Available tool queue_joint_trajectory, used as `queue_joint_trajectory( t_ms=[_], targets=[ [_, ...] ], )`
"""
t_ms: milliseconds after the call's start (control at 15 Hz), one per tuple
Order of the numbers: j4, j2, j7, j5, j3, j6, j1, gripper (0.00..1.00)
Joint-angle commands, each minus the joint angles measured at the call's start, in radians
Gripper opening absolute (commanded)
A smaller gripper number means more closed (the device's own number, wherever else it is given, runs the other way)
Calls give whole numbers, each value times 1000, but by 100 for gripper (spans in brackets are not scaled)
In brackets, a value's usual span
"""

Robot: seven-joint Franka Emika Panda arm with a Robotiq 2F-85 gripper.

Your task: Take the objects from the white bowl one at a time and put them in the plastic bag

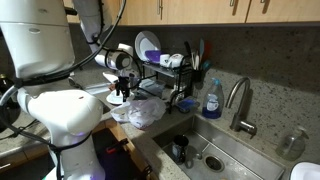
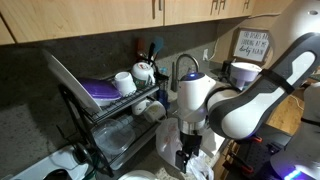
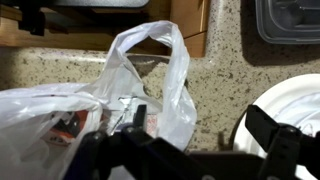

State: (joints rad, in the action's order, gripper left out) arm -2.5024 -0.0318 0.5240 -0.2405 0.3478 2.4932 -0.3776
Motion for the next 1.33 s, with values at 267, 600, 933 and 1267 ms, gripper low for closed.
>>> queue_joint_trajectory(
  t_ms=[267,600,933,1267],
  targets=[
    [201,-154,-169,11,29,-25,-20,100],
    [362,-292,-210,91,23,-78,-60,100],
    [550,-422,-216,182,4,-177,-106,100],
    [719,-531,-276,224,-8,-305,-135,100]
  ],
)
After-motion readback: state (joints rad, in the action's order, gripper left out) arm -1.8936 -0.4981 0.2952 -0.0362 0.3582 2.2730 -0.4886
